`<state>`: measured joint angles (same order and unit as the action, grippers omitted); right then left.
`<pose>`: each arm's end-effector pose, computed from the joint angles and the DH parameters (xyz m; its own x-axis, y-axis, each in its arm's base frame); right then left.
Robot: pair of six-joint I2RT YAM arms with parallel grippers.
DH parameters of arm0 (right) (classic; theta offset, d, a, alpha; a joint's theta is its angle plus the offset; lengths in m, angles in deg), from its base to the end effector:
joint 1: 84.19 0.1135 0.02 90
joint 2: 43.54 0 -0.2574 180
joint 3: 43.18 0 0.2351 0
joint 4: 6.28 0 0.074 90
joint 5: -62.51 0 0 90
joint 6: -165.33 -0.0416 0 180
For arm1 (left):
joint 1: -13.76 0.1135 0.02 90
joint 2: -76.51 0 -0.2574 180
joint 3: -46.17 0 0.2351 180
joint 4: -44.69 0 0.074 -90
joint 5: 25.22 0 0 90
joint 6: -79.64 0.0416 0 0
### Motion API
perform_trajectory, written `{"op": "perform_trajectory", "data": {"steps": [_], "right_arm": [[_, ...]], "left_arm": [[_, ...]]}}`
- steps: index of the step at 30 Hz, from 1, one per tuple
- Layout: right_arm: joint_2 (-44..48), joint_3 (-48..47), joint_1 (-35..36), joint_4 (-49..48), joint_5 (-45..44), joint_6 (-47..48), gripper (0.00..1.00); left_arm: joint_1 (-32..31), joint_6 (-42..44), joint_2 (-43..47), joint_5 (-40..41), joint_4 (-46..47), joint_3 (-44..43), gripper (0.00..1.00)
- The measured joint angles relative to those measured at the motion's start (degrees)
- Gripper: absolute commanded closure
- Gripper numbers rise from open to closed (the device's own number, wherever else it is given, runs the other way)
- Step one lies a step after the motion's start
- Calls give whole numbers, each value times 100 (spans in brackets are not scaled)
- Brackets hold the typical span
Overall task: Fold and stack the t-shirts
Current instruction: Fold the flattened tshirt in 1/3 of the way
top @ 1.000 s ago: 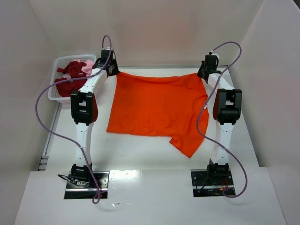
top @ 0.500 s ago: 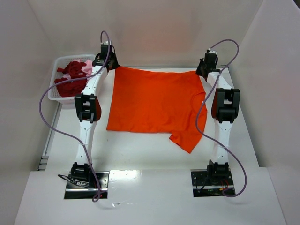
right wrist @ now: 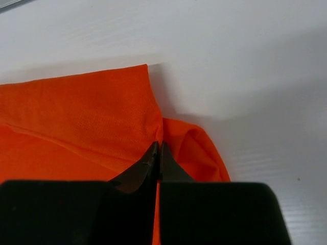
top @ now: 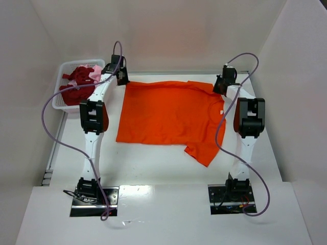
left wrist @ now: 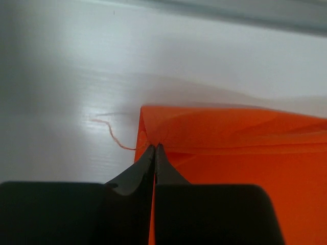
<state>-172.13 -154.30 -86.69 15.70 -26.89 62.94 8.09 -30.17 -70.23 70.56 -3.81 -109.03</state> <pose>0.4936 -0.0211 0.1707 -0.6124 0.2415 -0.7528 0.1709 0.9701 0.1722 0.5538 -0.0508 0.2150 -0.6096 -0.2783 -0.7422 -0.1967 0.9602 -0.1985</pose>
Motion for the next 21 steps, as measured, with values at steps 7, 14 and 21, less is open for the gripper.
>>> {"op": "perform_trajectory", "data": {"steps": [7,14,21], "right_arm": [[835,608,0,-166,7,9,99],[1158,1126,0,-214,81,9,99],[1176,1458,2,-136,136,55,99]], "left_arm": [[15,42,1104,0,234,1976,100],[127,22,1401,-13,463,2422,100],[138,13,1401,-44,468,2433,100]]}}
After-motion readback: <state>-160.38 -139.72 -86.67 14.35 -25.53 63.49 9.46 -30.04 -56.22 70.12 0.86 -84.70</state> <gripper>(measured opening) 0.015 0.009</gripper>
